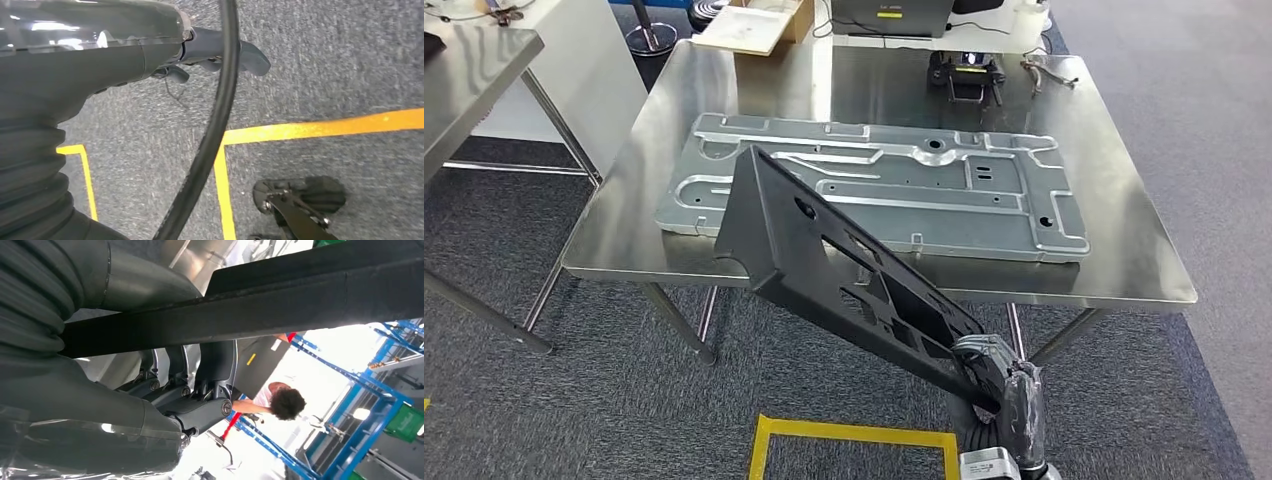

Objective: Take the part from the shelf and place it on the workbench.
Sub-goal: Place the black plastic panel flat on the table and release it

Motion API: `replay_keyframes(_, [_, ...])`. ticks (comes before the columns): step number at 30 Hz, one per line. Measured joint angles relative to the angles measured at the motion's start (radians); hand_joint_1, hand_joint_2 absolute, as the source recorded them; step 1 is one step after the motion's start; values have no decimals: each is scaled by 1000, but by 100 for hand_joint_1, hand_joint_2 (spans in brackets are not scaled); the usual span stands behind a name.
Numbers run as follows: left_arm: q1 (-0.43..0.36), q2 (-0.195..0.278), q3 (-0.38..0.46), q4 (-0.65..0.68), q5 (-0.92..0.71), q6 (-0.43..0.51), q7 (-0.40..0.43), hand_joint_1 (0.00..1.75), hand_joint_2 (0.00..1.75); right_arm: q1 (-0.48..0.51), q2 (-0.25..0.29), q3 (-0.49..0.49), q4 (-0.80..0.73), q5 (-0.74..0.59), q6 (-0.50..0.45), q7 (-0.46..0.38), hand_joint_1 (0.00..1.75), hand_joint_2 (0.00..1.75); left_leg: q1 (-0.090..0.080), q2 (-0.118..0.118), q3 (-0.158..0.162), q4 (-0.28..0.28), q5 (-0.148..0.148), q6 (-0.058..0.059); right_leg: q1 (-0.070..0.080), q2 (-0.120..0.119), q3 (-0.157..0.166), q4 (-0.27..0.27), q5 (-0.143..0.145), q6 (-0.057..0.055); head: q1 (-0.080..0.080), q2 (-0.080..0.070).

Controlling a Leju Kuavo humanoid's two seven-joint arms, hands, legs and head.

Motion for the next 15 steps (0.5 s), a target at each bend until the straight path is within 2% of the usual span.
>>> replay_keyframes(2, [0, 0, 0, 0, -2, -2, 1, 0, 175, -7, -6, -14, -12, 15, 2, 1, 175, 175, 2, -2, 19, -10, -7, 12, -2, 0, -37, 71, -12, 8, 0, 0])
replay_keyframes(5, [-1, 0, 0, 0, -7, -5, 1, 0, 175, -16, -17, -30, -23, 93, 12, 15, 175, 175, -1, -3, 43, -13, -26, 23, -3, 1, -164, 244, -68, 16, 0, 0])
replay_keyframes(6, [-1, 0, 0, 0, -9, -7, 1, 0, 175, -17, -22, -32, -24, 143, 13, 27, 175, 175, -2, -4, 52, -13, -34, 24, -3, 1, -198, 271, -72, 16, 0, 0])
replay_keyframes(7, [-1, 0, 0, 0, -12, -10, 1, 0, 175, -18, -27, -33, -25, 205, 11, 44, 175, 175, -4, -6, 64, -13, -43, 24, -2, 1, -215, 265, -54, 13, 0, 0])
replay_keyframes(8, [-1, 0, 0, 0, -15, -12, 0, 0, 175, -20, -32, -36, -25, 288, 6, 67, 175, 175, -7, -7, 78, -14, -53, 23, 0, 1, -216, 227, -16, 7, 0, 0])
replay_keyframes(9, [-1, 0, 0, 0, -18, -14, 0, 0, 175, -21, -37, -41, -24, 391, -4, 96, 175, 175, -9, -8, 91, -14, -63, 23, 5, 1, -204, 165, 40, -3, 0, 0])
replay_keyframes(10, [-1, -2, 0, 0, -22, -16, 0, 0, 175, -23, -42, -50, -23, 499, -15, 126, 175, 175, -11, -9, 105, -15, -72, 21, 10, 1, -191, 109, 82, -15, 0, 0])
replay_keyframes(11, [-2, -3, -1, 1, -24, -17, 0, 0, 175, -24, -47, -60, -21, 598, -26, 152, 175, 175, -12, -10, 112, -16, -80, 18, 16, 2, -181, 63, 104, -26, 0, 0])
replay_keyframes(12, [-4, -5, -1, 1, -26, -17, 0, 0, 175, -24, -52, -71, -19, 667, -34, 170, 175, 175, -12, -11, 117, -18, -86, 14, 21, 2, -175, 36, 116, -36, 1, 0])
replay_keyframes(13, [-6, -6, -1, 1, -27, -17, 0, 0, 175, -23, -58, -80, -16, 702, -39, 180, 175, 175, -12, -12, 123, -17, -88, 8, 24, 3, -173, 29, 110, -42, 1, 0])
replay_keyframes(15, [-8, -5, -2, 1, -28, -17, 0, 0, 175, -23, -66, -93, -14, 713, -43, 191, 175, 175, -14, -12, 132, -11, -90, -1, 19, 4, -152, 10, 115, -50, 1, 0])
